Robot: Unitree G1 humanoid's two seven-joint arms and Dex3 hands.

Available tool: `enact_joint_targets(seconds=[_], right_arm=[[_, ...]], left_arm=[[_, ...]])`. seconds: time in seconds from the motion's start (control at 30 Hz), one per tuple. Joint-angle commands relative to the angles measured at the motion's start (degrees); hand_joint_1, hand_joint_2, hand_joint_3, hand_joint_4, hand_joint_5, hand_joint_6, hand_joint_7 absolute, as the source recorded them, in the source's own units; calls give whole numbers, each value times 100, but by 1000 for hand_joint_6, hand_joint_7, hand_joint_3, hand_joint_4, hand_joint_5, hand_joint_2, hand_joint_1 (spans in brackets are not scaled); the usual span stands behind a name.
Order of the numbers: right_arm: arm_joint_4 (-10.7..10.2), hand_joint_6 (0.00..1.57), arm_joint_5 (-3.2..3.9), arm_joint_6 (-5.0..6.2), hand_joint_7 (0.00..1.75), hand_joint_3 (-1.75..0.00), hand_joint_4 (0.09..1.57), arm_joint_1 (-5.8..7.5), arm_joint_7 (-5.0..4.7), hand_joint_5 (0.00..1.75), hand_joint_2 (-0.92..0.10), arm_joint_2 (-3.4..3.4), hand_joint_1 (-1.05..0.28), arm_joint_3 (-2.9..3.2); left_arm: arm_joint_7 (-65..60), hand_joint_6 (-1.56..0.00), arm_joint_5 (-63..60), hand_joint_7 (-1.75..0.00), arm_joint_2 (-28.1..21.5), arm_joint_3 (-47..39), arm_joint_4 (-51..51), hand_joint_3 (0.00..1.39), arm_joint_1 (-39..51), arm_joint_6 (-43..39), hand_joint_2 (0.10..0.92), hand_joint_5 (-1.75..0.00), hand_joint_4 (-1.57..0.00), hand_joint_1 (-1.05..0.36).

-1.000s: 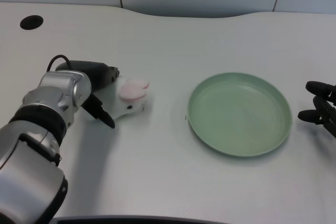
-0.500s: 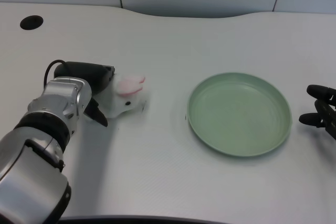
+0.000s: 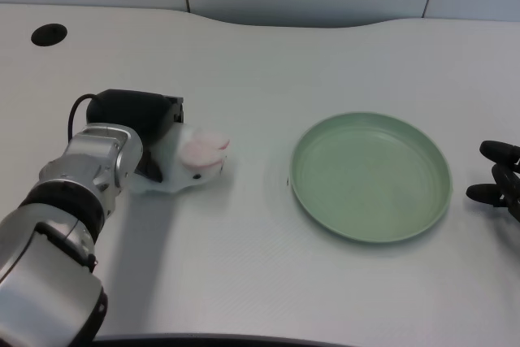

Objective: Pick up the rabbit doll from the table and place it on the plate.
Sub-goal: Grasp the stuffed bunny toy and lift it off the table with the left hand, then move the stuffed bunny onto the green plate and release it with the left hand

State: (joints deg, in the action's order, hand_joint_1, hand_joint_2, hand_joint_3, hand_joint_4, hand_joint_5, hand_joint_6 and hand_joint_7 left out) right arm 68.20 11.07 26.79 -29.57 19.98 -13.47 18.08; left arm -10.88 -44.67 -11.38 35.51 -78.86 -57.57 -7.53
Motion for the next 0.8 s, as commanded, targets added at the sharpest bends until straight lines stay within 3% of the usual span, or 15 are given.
enact_joint_targets(seconds=[0.03, 0.1, 0.23, 0.3, 0.4, 0.47, 0.6, 0.63, 0.67, 0.73, 0.8], right_arm=[[-69, 975, 41, -10, 50, -248, 819, 43, -48, 702, -921, -107, -396, 55], [-74, 977, 48, -27, 50, -246, 822, 41, -55, 700, -921, -105, -396, 56], [-61, 977, 6, 17, 47, -241, 825, 37, -90, 694, -921, -108, -400, 24], [-54, 978, 6, 21, 46, -239, 828, 32, -80, 690, -921, -105, -407, 21], [-44, 973, 43, 13, 41, -239, 829, 22, -27, 685, -921, -93, -408, 44], [-49, 973, 31, -18, 40, -239, 829, 12, -61, 685, -921, -89, -408, 35], [-45, 979, 23, -6, 40, -238, 826, -14, -78, 680, -921, -64, -411, 24], [-35, 982, 22, -1, 40, -237, 829, -23, -84, 681, -921, -61, -413, 24], [-26, 983, 17, 8, 40, -237, 829, -30, -88, 681, -921, -58, -413, 21], [-11, 983, 22, 5, 39, -238, 830, -45, -80, 681, -921, -55, -412, 24], [8, 987, 39, -22, 40, -240, 840, -67, -59, 683, -921, -50, -408, 34]], left_arm=[[-455, -430, -66, -1719, -73, 9, -42, 33, 99, -98, 782, -1733, -645, -143], [-503, -459, -58, -1741, -72, -2, -52, 45, 101, -125, 810, -1744, -679, -134], [-531, -512, 114, -1591, -14, -184, -55, 120, 58, -71, 912, -1746, -644, -156], [-476, -494, 214, -1663, 7, -303, -53, 155, 42, -31, 919, -1746, -641, -148], [-410, -468, 256, -1515, 27, -389, -52, 186, 21, 43, 921, -1745, -568, -184], [-356, -469, 321, -1500, 48, -469, -47, 189, -5, 93, 921, -1746, -562, -186], [114, -508, 704, -1700, 132, -875, -13, 152, -208, 218, 895, -1746, -643, -135], [214, -543, 784, -1430, 152, -954, -1, 105, -261, 236, 894, -1614, -586, -165], [303, -590, 867, -1274, 175, -1036, 11, 75, -307, 255, 902, -1543, -577, -183], [411, -631, 978, -1156, 214, -1145, 29, 50, -378, 241, 914, -1490, -568, -203], [445, -579, 1022, -1416, 267, -1187, 52, 43, -474, 143, 907, -1512, -568, -174]])
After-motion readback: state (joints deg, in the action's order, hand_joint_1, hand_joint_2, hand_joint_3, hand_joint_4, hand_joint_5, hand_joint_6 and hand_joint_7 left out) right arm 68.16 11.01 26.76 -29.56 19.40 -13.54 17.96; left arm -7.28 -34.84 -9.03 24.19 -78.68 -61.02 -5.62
